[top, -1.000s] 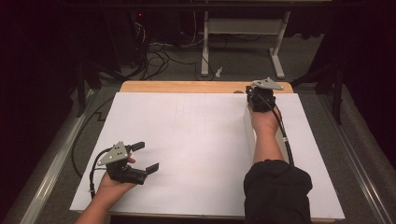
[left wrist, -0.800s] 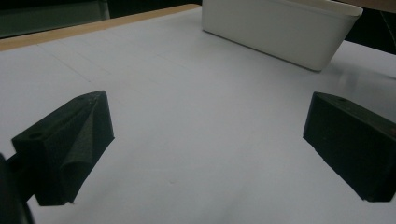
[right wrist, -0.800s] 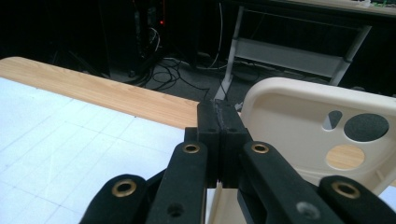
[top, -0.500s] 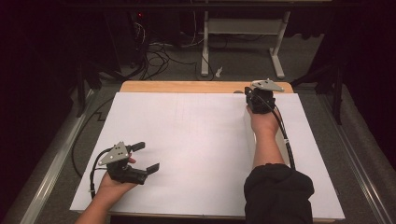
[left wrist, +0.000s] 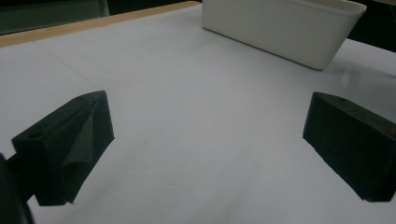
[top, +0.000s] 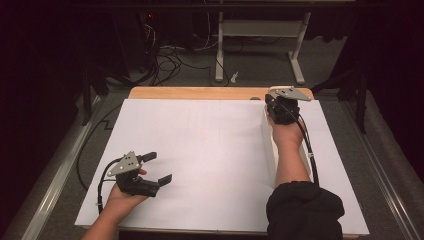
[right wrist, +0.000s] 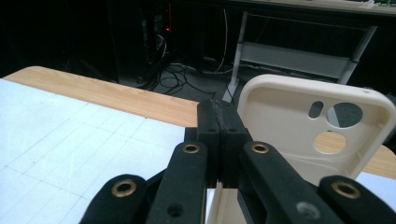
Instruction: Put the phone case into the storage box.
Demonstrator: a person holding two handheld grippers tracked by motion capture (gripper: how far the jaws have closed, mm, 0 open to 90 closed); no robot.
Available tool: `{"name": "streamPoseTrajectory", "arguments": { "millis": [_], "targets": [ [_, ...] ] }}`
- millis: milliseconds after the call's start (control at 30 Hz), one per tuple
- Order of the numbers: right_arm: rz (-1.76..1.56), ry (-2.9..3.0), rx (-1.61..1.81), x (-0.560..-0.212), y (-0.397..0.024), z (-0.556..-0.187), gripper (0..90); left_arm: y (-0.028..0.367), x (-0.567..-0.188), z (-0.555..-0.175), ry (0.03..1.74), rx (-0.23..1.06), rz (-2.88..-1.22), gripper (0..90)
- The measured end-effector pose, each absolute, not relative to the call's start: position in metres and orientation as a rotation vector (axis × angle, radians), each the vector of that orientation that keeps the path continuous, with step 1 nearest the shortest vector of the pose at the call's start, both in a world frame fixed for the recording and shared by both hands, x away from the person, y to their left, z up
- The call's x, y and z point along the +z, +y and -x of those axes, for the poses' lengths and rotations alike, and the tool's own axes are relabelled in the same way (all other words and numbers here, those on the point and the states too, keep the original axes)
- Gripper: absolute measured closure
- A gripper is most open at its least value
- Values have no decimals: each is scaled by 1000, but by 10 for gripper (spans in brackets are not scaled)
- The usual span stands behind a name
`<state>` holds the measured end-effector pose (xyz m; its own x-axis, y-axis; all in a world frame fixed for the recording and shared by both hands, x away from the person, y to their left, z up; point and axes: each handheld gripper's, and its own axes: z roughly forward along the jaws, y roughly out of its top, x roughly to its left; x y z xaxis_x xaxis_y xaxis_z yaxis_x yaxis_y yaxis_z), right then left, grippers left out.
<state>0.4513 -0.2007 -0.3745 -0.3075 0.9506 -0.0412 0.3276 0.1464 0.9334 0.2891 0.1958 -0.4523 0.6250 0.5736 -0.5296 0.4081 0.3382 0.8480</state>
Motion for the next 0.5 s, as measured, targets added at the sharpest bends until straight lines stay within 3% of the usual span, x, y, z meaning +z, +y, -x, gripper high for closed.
{"name": "streamPoseTrajectory", "arguments": {
  "millis": [500],
  "targets": [
    [-1265,1725,1188,-374,-216,-435,900,194,-453,-290,960,136,-1282,27]
  ]
}}
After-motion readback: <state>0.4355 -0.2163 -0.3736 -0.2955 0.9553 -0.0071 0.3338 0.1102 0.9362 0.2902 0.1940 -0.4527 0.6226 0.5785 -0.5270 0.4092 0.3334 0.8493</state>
